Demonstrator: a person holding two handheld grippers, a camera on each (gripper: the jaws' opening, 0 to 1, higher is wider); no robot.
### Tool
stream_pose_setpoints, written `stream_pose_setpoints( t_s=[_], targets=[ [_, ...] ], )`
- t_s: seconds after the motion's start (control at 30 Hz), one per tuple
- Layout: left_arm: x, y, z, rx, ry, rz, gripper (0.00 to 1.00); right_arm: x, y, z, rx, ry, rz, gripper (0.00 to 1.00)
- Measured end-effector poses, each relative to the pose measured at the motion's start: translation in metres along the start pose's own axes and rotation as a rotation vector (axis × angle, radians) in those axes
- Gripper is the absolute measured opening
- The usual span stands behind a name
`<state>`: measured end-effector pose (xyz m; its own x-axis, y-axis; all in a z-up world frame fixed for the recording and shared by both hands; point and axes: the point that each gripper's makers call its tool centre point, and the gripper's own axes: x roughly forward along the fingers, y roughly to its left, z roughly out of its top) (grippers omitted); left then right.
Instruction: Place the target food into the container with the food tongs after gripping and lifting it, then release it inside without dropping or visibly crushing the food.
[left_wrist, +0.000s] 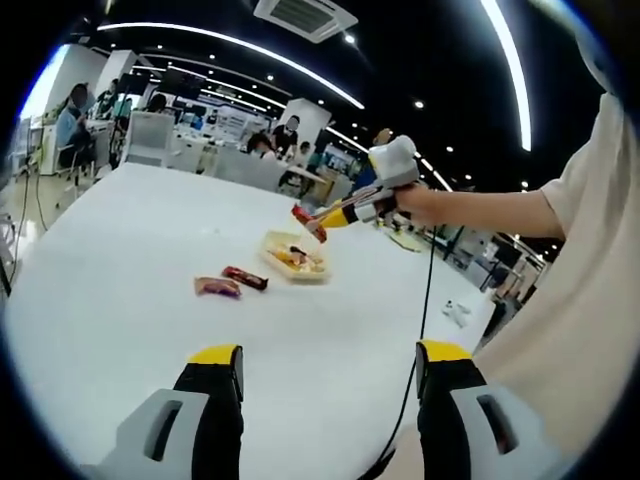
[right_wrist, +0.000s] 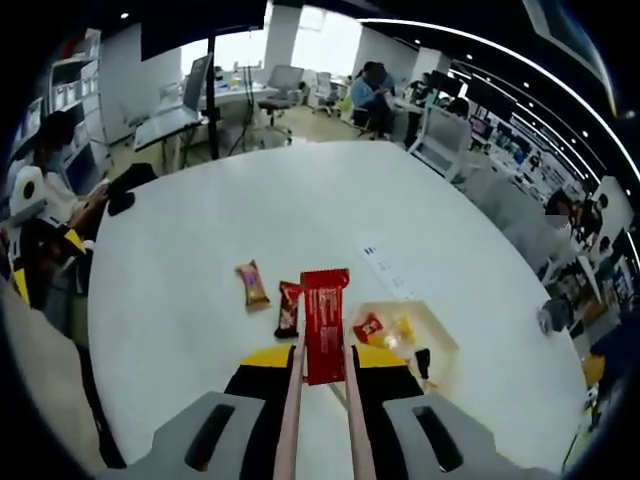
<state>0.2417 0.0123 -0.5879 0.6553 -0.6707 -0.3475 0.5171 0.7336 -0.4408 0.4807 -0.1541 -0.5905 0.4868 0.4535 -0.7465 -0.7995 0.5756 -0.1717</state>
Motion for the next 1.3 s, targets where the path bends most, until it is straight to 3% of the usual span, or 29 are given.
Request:
stream_pose_setpoints(
  t_s=[0.8, 1.3],
  targets=[
    [-0.002, 0.01, 0.003, -0.015, -0.036, 0.061, 0.7, -0.009, -0.047, 0.0, -0.013, 0.027, -0.045, 0.21],
    [0.004, 0.014, 0.019, -0.021, -0.067, 0.067, 0.7, -0.016, -0.084, 0.009, -0.027, 0.042, -0.089, 0.21]
  ],
)
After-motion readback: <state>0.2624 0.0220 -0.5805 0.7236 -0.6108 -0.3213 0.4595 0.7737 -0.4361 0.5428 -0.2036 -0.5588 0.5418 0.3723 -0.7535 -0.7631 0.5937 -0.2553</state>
